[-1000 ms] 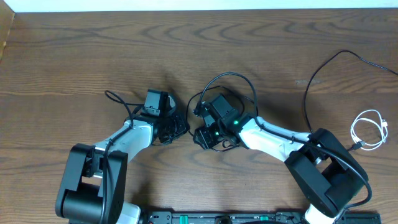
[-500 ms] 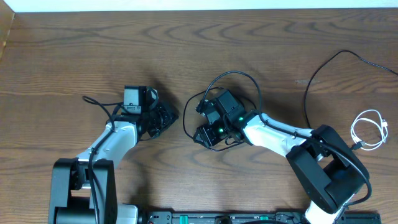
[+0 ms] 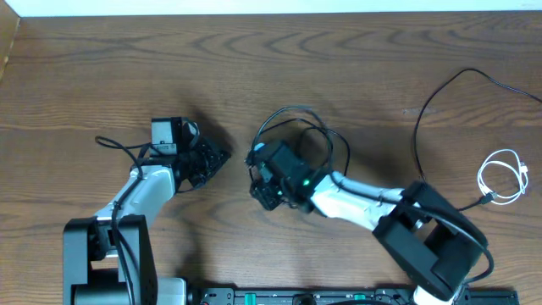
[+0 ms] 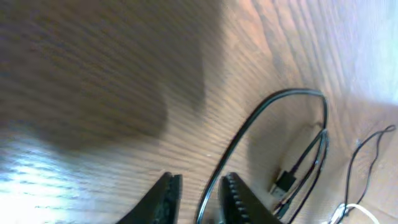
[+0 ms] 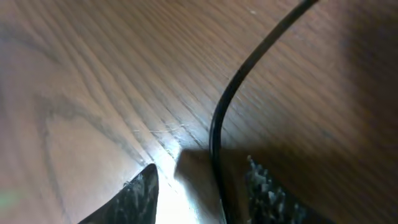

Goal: Untangle cables

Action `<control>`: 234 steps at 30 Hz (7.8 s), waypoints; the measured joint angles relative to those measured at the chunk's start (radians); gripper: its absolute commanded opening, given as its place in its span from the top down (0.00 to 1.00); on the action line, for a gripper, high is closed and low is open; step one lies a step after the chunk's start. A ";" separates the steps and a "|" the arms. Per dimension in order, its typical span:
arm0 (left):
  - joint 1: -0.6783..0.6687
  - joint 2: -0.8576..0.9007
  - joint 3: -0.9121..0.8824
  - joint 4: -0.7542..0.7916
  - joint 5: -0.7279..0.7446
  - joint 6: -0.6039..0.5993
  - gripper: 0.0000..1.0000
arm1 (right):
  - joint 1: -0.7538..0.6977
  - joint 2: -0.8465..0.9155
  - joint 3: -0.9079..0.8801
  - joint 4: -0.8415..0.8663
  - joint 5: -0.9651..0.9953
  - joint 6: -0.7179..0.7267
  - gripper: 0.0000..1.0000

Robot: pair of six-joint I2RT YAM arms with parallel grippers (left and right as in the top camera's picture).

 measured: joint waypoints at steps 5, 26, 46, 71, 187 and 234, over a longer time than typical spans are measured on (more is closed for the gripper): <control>0.007 0.000 0.000 -0.003 0.001 0.002 0.28 | 0.073 0.010 0.003 0.010 0.171 -0.006 0.72; 0.007 0.000 0.000 -0.003 0.001 0.004 0.02 | 0.092 0.015 0.006 0.000 0.296 -0.009 0.98; 0.007 0.000 0.000 -0.003 0.000 0.004 0.02 | 0.092 0.018 0.007 0.010 0.298 -0.008 0.95; 0.007 0.000 0.000 -0.003 0.000 0.004 0.02 | 0.092 0.018 0.007 0.010 0.298 -0.009 0.96; 0.007 -0.006 0.000 0.002 -0.136 0.004 0.02 | -0.004 -0.037 -0.006 -0.019 -0.178 0.092 0.99; 0.007 -0.006 0.000 0.002 -0.137 0.004 0.02 | 0.233 0.027 0.020 0.009 0.234 0.025 0.99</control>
